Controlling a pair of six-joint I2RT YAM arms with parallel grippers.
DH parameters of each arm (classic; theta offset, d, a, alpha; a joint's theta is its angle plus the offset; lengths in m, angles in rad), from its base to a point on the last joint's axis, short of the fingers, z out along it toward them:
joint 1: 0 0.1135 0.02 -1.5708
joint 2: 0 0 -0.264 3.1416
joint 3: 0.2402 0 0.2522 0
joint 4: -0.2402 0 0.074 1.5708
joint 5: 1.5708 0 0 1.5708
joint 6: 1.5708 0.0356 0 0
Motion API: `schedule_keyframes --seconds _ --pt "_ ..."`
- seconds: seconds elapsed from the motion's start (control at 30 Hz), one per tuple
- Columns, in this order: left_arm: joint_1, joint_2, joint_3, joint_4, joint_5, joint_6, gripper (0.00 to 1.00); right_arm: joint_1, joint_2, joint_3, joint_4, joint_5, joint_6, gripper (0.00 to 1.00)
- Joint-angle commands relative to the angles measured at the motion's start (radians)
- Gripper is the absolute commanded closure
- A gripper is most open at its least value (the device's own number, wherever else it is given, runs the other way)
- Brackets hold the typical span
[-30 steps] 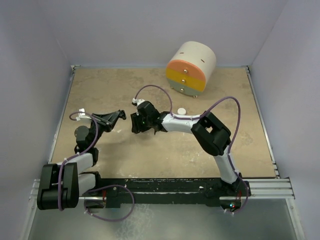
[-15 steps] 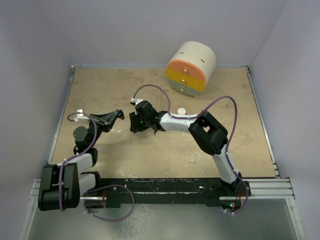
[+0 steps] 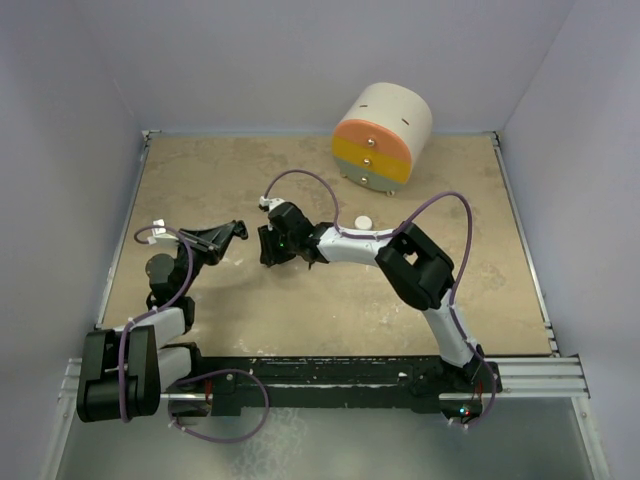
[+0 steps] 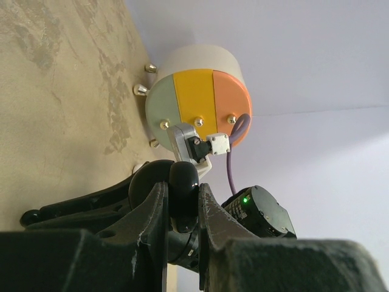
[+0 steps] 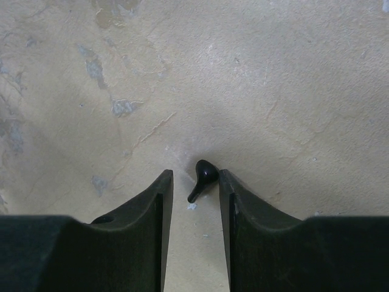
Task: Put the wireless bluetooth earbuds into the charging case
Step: Pick up the earbud from the center of the board.
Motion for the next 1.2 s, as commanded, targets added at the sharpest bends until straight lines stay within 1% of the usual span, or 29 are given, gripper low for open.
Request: schedule_keyframes --seconds 0.0,0.13,0.27,0.47,0.6,0.7,0.9,1.17 --pt "0.012 -0.012 -0.006 0.068 0.014 -0.010 1.00 0.009 0.022 0.021 -0.061 0.041 -0.012 0.63" --pt "0.014 -0.001 -0.005 0.077 0.016 -0.010 1.00 0.010 0.029 0.025 -0.070 0.045 -0.017 0.67" --pt "0.015 0.008 -0.005 0.085 0.017 -0.013 1.00 0.011 0.036 0.029 -0.073 0.045 -0.018 0.75" --pt "0.017 0.017 -0.002 0.090 0.018 -0.011 1.00 0.011 0.036 0.030 -0.075 0.049 -0.021 0.83" --pt "0.017 0.029 0.005 0.093 0.025 -0.009 1.00 0.011 0.015 0.015 -0.038 0.016 -0.016 0.90" --pt "0.017 0.045 0.017 0.102 0.037 -0.013 1.00 0.009 -0.016 -0.004 -0.009 0.034 -0.009 0.93" --pt "0.017 0.095 0.045 0.141 0.077 -0.043 1.00 -0.010 -0.112 -0.082 0.102 0.048 -0.007 0.97" --pt "0.015 0.156 0.088 0.141 0.123 -0.056 1.00 -0.060 -0.210 -0.172 0.176 0.067 -0.021 0.98"
